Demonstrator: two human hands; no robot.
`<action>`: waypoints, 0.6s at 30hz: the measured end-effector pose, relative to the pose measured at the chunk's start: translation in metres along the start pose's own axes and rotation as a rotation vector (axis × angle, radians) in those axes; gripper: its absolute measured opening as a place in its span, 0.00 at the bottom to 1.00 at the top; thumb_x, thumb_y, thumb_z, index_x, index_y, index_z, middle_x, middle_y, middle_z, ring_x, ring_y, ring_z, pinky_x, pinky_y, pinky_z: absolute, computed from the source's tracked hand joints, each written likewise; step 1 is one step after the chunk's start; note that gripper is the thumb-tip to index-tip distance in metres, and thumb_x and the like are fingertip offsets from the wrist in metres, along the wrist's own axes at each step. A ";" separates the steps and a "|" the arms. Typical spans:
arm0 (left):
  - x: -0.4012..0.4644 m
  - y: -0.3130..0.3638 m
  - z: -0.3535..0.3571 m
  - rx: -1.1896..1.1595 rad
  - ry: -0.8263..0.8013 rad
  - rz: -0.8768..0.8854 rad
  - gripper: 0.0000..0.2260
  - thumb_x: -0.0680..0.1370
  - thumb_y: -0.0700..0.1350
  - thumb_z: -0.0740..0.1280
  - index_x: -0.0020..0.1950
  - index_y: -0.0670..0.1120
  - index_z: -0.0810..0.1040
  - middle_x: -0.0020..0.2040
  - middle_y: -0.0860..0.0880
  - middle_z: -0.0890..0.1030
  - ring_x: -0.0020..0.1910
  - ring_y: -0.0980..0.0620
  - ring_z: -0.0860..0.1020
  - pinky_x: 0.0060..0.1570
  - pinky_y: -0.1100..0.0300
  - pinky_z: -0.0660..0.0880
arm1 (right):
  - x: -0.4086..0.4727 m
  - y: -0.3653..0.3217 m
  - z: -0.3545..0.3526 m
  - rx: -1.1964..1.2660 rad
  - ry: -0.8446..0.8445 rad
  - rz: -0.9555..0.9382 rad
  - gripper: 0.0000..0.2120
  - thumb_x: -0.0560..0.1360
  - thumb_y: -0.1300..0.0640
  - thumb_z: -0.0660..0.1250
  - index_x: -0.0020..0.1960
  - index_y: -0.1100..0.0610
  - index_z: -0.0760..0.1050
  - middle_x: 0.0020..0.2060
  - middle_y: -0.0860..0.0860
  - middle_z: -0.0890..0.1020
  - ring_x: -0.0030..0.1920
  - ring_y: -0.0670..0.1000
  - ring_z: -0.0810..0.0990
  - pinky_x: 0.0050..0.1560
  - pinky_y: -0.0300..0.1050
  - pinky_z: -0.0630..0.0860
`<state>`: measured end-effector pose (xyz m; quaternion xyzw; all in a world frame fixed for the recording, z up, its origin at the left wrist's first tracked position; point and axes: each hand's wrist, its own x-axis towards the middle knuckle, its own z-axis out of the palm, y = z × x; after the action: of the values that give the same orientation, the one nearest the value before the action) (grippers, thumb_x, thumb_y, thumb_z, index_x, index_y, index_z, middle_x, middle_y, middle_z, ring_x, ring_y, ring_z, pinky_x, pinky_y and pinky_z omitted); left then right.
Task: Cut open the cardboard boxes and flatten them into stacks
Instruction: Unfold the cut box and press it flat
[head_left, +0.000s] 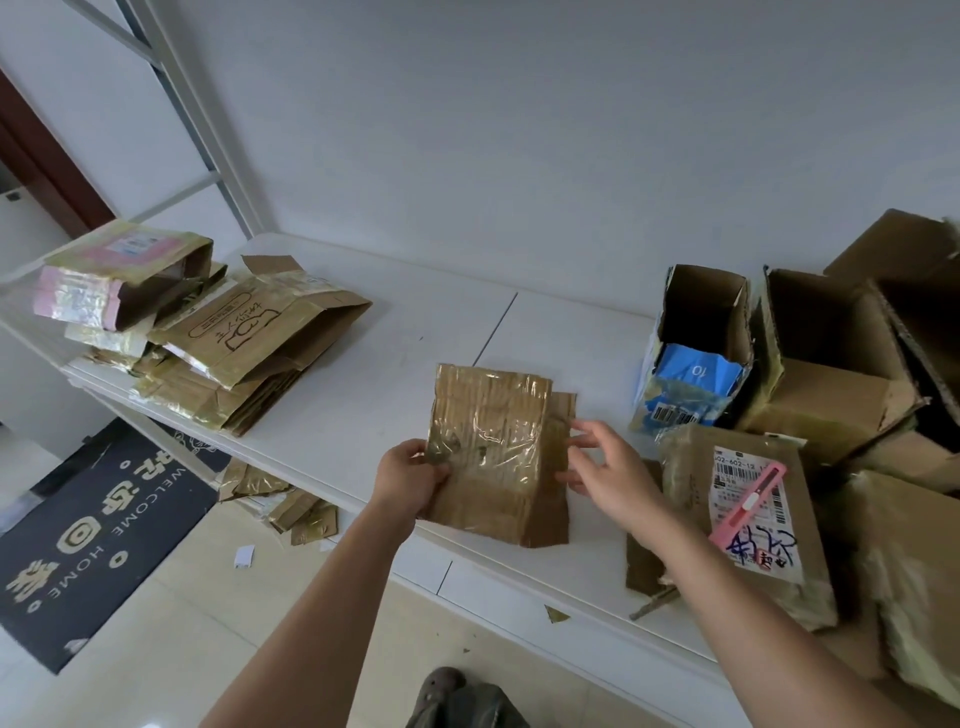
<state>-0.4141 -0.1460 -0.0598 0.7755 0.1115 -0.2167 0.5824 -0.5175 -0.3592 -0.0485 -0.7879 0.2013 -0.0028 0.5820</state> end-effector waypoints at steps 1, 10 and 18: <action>-0.002 0.000 -0.002 -0.037 0.015 0.024 0.08 0.77 0.31 0.66 0.45 0.44 0.78 0.39 0.47 0.81 0.33 0.49 0.78 0.29 0.59 0.75 | 0.001 -0.003 0.000 0.130 0.039 0.052 0.13 0.82 0.55 0.60 0.65 0.46 0.68 0.60 0.49 0.75 0.47 0.47 0.85 0.48 0.38 0.80; -0.008 0.010 -0.021 -0.142 -0.083 0.418 0.14 0.73 0.20 0.60 0.40 0.36 0.77 0.37 0.47 0.82 0.43 0.51 0.81 0.47 0.59 0.79 | 0.011 -0.037 -0.019 0.671 -0.067 0.257 0.16 0.79 0.54 0.66 0.65 0.58 0.73 0.58 0.58 0.82 0.51 0.61 0.85 0.57 0.54 0.81; -0.010 0.021 -0.019 -0.183 -0.184 0.498 0.09 0.71 0.21 0.65 0.46 0.31 0.79 0.51 0.42 0.85 0.57 0.50 0.82 0.51 0.60 0.80 | 0.008 -0.041 -0.006 0.576 0.149 0.242 0.29 0.66 0.55 0.80 0.63 0.57 0.74 0.51 0.55 0.85 0.47 0.54 0.85 0.37 0.46 0.82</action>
<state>-0.4097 -0.1339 -0.0329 0.7003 -0.1166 -0.1256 0.6930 -0.4985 -0.3574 -0.0106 -0.5586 0.3266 -0.0480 0.7609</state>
